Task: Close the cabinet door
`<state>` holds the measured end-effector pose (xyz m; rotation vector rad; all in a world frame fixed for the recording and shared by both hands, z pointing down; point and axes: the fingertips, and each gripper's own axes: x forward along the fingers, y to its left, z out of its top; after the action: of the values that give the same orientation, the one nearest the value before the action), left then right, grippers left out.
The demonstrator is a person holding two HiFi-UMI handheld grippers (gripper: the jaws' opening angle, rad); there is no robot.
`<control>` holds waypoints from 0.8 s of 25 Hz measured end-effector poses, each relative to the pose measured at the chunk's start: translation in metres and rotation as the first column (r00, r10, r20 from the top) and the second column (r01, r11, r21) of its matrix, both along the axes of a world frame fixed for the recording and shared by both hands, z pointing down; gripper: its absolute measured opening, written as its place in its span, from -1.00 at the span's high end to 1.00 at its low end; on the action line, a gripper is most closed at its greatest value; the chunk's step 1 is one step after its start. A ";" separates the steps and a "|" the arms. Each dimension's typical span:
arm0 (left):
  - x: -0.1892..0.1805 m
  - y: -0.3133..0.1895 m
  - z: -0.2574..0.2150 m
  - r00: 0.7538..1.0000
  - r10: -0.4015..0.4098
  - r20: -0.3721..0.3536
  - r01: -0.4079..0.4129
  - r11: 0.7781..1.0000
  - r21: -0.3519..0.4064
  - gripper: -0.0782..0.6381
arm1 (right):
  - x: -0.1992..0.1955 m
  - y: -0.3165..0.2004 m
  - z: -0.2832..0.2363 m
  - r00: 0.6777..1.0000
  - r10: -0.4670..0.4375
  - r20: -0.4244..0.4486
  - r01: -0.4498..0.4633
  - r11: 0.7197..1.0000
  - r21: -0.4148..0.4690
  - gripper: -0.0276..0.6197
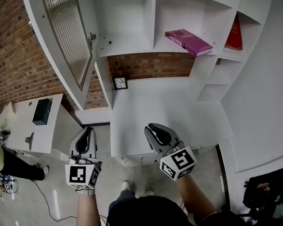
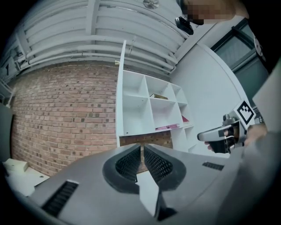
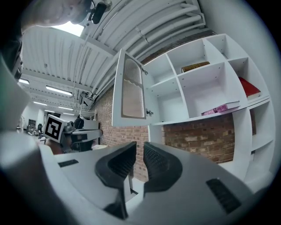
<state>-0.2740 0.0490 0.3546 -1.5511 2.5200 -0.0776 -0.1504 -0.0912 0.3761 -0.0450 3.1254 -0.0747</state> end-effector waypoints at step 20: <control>-0.061 -0.004 -0.028 0.999 0.027 0.042 -0.029 0.999 0.039 0.56 | -0.024 -0.009 -0.018 0.994 0.106 0.025 -0.107 0.994 0.026 0.76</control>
<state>-0.3346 0.0450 0.3267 -1.5527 2.4527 -0.0556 -0.1744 -0.1002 0.3582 -0.2086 3.0927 -0.0309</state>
